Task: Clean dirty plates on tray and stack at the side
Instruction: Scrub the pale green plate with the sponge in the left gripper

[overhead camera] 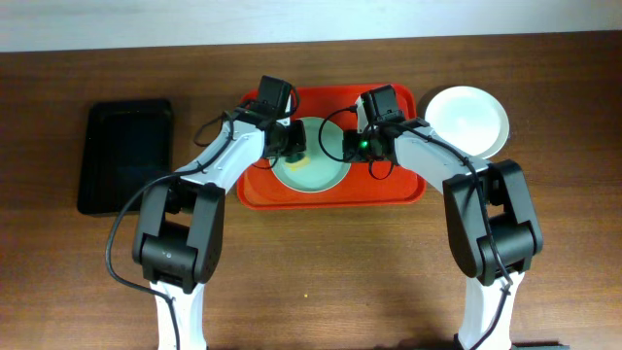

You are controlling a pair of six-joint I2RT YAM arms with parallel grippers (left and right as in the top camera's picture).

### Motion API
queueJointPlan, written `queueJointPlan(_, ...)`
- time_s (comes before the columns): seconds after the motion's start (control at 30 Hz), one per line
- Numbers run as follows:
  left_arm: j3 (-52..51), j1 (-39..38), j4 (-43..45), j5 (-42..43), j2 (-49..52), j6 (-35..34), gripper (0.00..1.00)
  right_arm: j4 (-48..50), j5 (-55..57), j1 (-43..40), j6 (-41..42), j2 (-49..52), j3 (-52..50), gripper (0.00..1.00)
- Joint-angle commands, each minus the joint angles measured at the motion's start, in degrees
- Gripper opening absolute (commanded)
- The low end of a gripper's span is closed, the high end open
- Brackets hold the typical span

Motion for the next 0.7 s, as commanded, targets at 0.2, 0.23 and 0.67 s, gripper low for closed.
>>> queueJointPlan(0.2, -2.5, -2.4, -0.1, 4.7, -1.4, -1.8, 0.0, -0.4, 0.7, 0.4, 0.3, 1.3, 0.1, 0.04)
queueJointPlan(0.23, -3.5, -2.4, 0.3, 4.6, -1.4, -1.7, 0.0, -0.5, 0.7, 0.3, 0.3, 1.3, 0.1, 0.04)
queueJointPlan(0.67, -1.3, 1.1, -2.3, -10.7, -7.3, 2.7, 0.0, -0.6, 0.7, 0.3, 0.3, 1.3, 0.1, 0.04)
